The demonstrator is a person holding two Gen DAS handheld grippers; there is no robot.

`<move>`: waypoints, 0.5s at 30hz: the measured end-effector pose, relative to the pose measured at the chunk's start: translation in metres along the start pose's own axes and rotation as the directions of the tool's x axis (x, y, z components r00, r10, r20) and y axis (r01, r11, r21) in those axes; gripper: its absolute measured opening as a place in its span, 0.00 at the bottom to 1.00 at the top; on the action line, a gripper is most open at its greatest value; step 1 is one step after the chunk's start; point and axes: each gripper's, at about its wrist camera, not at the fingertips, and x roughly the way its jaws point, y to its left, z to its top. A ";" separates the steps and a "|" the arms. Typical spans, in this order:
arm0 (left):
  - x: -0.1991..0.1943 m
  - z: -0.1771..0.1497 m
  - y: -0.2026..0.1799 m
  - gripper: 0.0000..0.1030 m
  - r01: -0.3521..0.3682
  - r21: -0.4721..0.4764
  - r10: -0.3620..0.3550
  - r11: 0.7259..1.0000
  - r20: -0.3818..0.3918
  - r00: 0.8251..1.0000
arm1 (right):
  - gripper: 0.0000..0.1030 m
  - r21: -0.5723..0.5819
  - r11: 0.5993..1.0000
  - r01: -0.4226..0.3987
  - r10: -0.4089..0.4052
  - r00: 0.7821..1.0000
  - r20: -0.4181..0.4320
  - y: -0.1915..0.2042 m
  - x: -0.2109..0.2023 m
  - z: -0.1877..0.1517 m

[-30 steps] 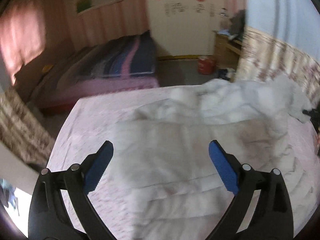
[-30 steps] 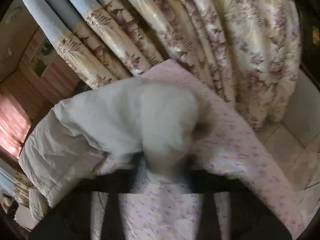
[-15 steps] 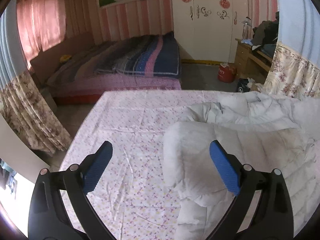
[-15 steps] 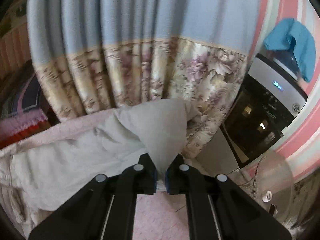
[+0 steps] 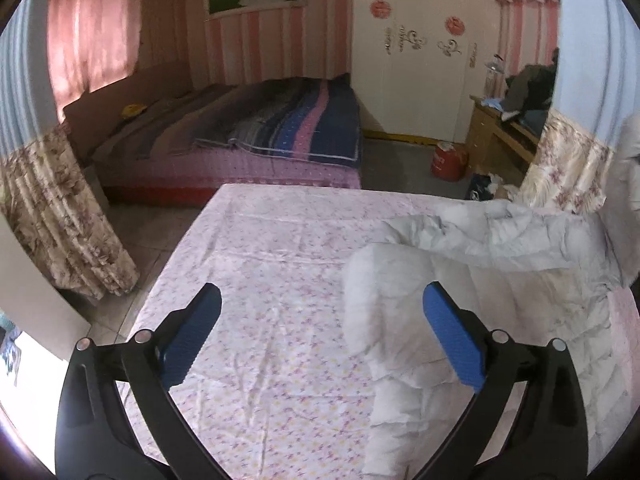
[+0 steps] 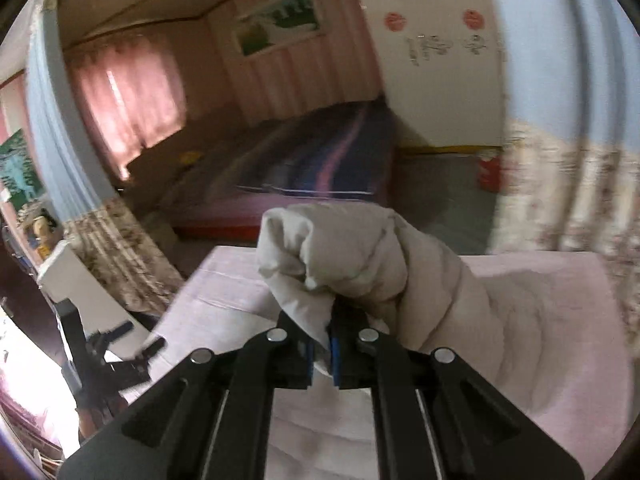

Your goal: Fold large clothes

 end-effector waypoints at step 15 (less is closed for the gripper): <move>0.003 -0.009 0.010 0.97 -0.003 -0.056 0.001 0.998 -0.048 0.999 | 0.83 -0.103 0.995 0.018 -0.023 0.999 -0.048 0.008 0.018 -0.006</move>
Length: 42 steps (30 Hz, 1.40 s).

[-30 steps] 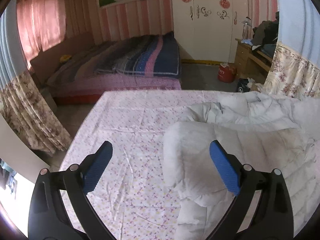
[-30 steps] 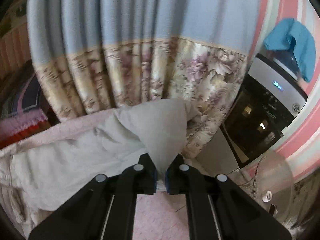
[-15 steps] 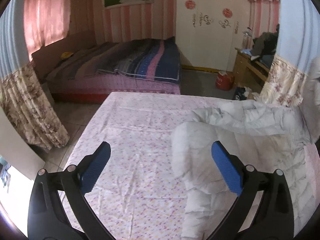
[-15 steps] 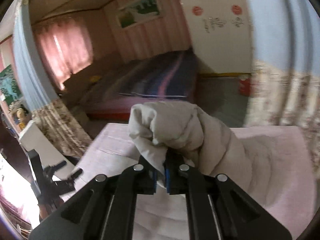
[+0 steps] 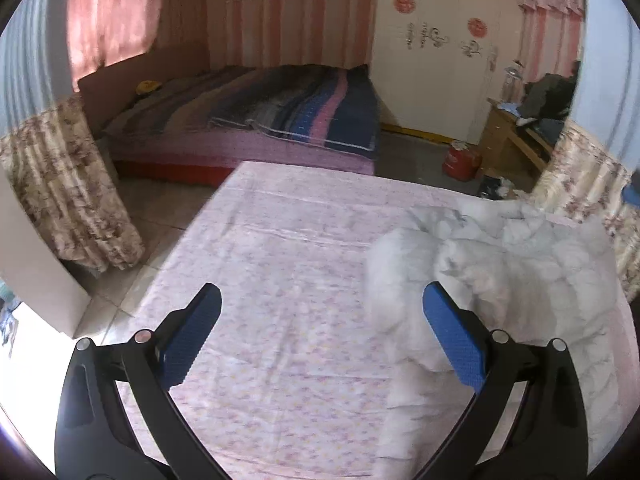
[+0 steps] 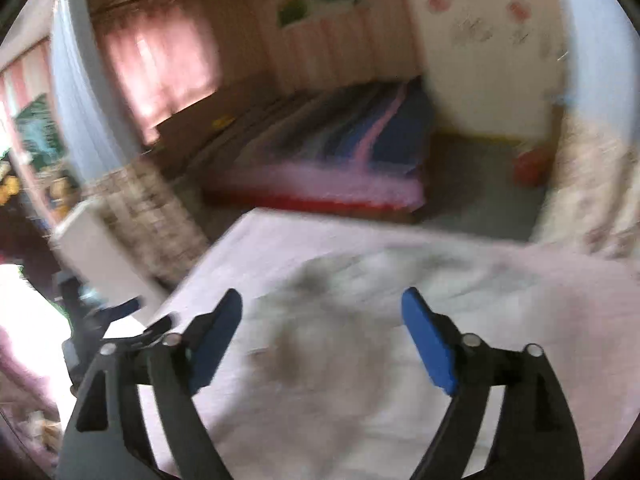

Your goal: Fold large clothes

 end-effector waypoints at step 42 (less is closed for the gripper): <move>-0.003 -0.035 -0.088 0.97 0.043 0.203 -0.057 0.978 0.061 0.997 | 0.75 0.009 0.931 0.366 -0.365 0.928 0.077 -0.139 -0.041 -0.139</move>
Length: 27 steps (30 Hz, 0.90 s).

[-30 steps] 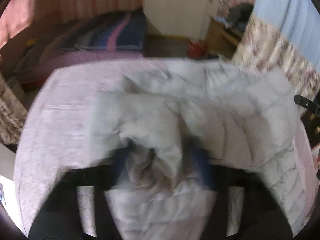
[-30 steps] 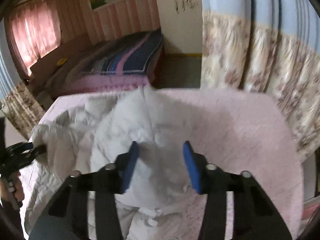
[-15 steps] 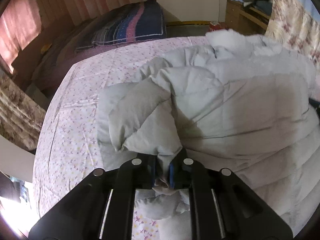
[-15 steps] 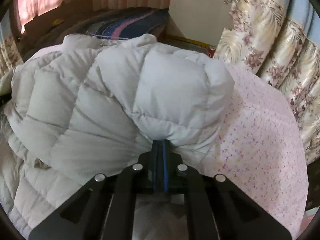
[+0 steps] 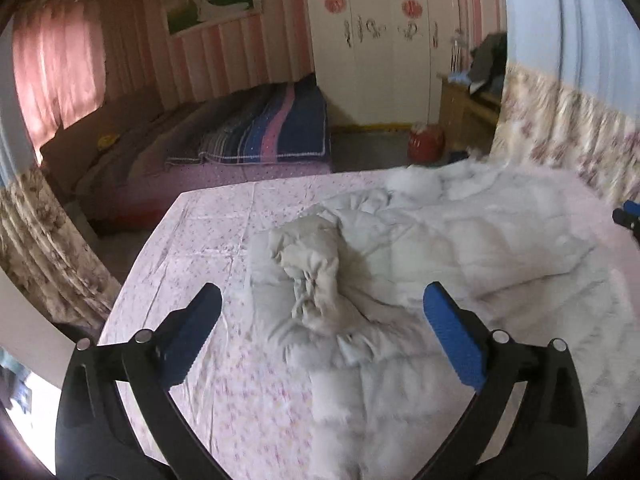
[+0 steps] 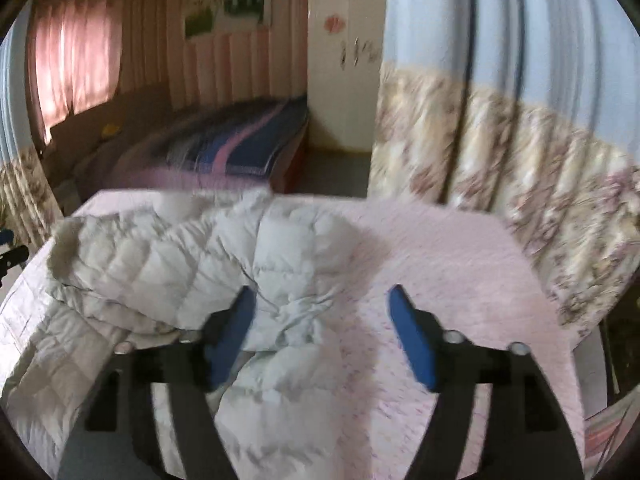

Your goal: Fold large clothes

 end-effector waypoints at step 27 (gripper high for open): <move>-0.082 -0.125 0.005 0.97 0.035 -0.117 -0.043 0.992 -0.065 0.997 | 0.97 0.094 0.991 0.095 -0.099 0.994 0.037 -0.001 -0.099 -0.110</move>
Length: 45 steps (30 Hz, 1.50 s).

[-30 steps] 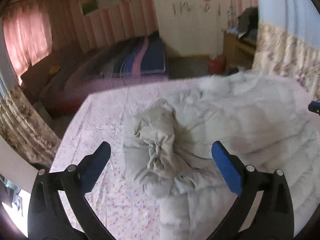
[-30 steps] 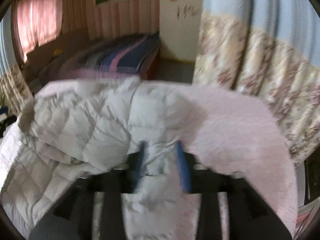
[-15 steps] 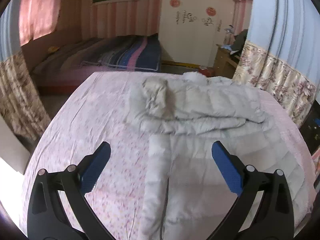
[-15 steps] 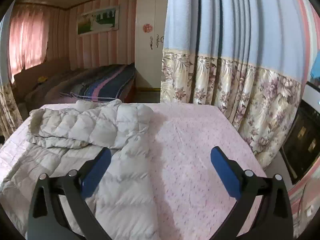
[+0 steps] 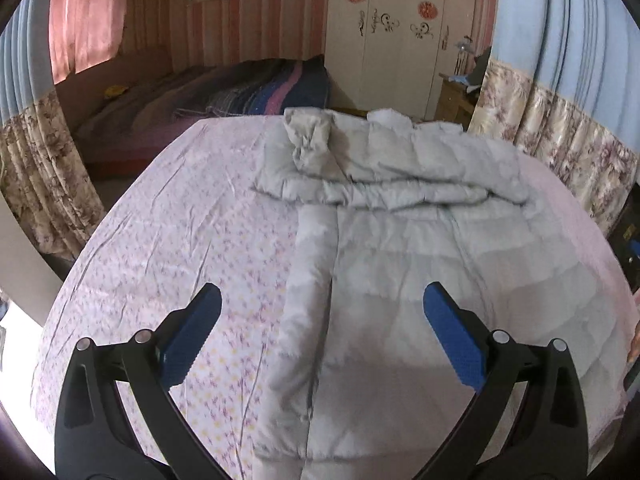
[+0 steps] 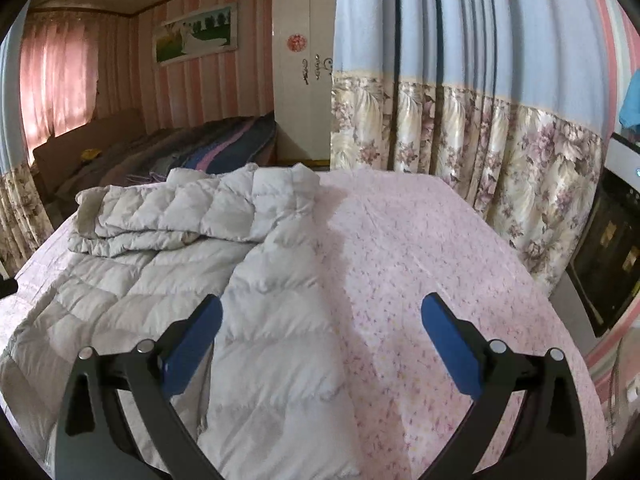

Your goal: Fold large clothes

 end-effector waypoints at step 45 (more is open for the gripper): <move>-0.014 -0.106 -0.006 0.57 0.114 -0.061 -0.121 0.992 -0.126 0.985 | 0.43 0.044 0.991 -0.129 0.136 0.953 -0.271 -0.005 -0.031 -0.104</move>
